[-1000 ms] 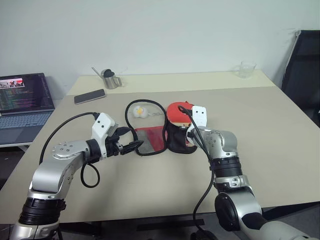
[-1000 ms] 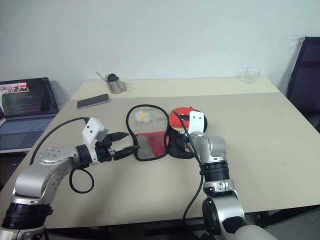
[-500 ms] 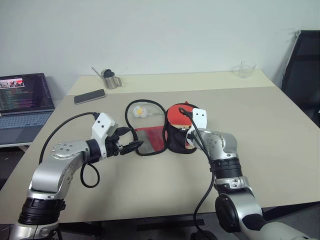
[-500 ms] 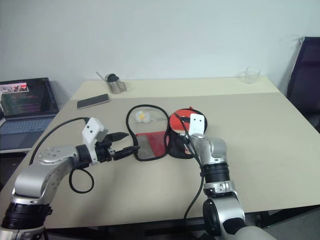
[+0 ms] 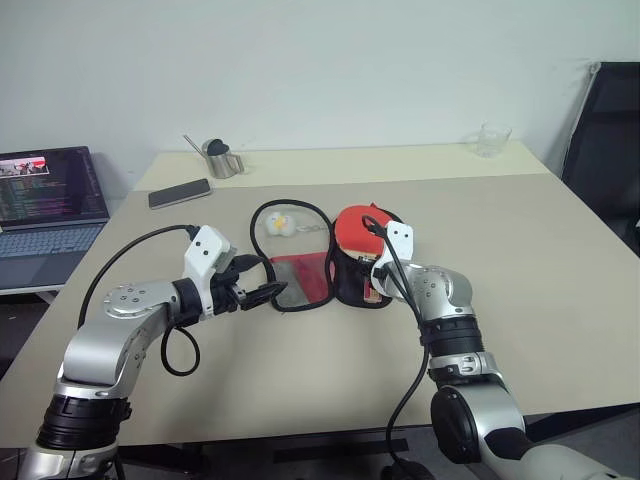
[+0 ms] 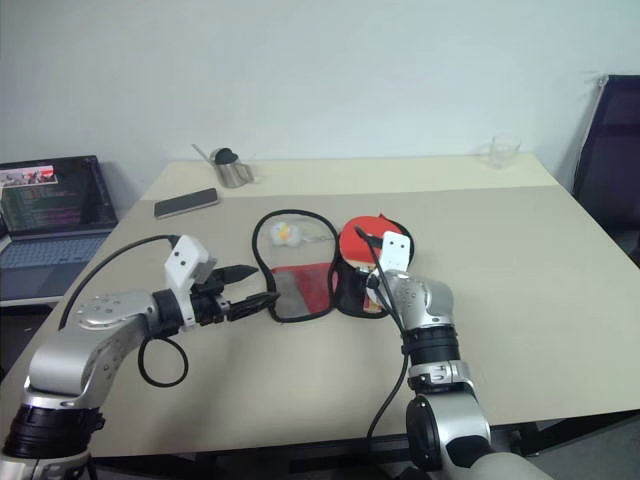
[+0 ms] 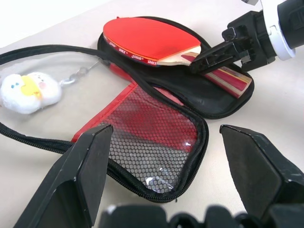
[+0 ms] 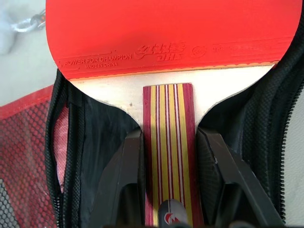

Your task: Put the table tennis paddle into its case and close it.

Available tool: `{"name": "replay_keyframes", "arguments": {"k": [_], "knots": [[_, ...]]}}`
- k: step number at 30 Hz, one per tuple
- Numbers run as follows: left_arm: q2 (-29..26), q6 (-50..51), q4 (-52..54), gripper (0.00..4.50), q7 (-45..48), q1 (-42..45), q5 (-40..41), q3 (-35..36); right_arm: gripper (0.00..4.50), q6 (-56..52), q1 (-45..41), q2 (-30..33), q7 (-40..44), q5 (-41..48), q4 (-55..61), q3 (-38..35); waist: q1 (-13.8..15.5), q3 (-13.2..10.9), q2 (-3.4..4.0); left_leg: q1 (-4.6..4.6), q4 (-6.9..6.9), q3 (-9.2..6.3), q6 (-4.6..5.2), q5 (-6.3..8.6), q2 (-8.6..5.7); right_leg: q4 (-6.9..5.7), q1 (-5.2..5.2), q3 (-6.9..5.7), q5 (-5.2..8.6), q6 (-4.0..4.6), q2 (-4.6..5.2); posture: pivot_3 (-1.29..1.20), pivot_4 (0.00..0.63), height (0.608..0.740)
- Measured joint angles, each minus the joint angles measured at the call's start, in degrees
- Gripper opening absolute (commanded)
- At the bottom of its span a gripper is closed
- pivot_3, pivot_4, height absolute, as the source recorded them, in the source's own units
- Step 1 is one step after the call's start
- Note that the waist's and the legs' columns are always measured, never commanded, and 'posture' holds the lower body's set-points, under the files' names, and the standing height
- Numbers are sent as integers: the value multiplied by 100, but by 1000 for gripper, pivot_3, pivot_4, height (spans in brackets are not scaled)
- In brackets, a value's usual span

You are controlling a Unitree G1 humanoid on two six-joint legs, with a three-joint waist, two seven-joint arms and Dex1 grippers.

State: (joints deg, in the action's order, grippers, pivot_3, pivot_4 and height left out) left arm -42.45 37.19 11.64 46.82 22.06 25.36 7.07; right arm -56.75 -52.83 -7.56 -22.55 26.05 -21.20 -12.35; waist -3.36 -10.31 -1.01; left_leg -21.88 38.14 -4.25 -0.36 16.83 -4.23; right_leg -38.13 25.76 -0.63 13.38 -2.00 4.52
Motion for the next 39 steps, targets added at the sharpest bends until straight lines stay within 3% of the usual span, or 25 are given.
{"name": "replay_keyframes", "arguments": {"k": [10, 20, 23, 25, 28, 33, 36, 39], "knots": [[0, 33, 140, 3951, -8, 1, 70, -2, 4467, 93, 0, 0, -10, 230, -50, 64, 6, 12, -11, 17, 5, -2, 0, 0, 0, 0, -21, -2, 0, 0, 0, 0, 150, 740], [48, 4, -140, 3951, -248, 142, 44, 61, 4467, -396, 8, 56, 273, 271, 467, 240, 11, 13, -14, 23, 7, -3, 1, 0, 2, -2, -27, -3, 0, 0, -2, 0, 150, 740], [195, -6, -337, 3951, -484, 256, 24, 126, 4467, -882, 4, 341, 582, 443, 1057, 232, 16, 15, -16, 22, 8, -5, 2, 1, 1, 2, -28, -5, 0, 0, -2, 0, 150, 740], [325, 3, -376, 3951, -578, 274, 30, 125, 4467, -1294, 8, 931, 984, 511, 1400, 269, 46, 15, -17, 16, 12, -6, 2, 1, -2, 5, -28, -9, -1, -1, -1, 0, 150, 740], [335, -6, -537, 3951, -593, 180, 14, 122, 4467, -1482, 29, 2086, 2015, 636, 1719, 439, 98, 15, -17, 10, 16, -7, 5, 3, -3, 9, -28, -12, 0, -1, 0, 0, 150, 740], [186, 34, -747, 3951, -611, -15, -16, 248, 4467, -51, 771, 4239, 5728, 729, 2518, 1476, 78, 13, -21, 15, 13, 3, 37, 22, 17, 19, -35, -11, 0, -2, -34, 0, 150, 740], [72, 38, -1013, 4476, -674, 40, -7, 531, 4500, 521, 1087, 4799, 7286, 747, 2712, 1889, 19, 11, -23, 35, 17, 14, 41, 24, 32, 15, -48, -7, -1, 0, -33, 0, 150, 740], [65, 39, -1432, 4476, -887, 313, -84, 626, 4500, 887, 1122, 5106, 8396, 877, 2628, 1936, 67, 10, -24, 43, 40, 8, 41, 26, 43, 13, -67, -18, -10, 7, -39, 0, 150, 740]]}}
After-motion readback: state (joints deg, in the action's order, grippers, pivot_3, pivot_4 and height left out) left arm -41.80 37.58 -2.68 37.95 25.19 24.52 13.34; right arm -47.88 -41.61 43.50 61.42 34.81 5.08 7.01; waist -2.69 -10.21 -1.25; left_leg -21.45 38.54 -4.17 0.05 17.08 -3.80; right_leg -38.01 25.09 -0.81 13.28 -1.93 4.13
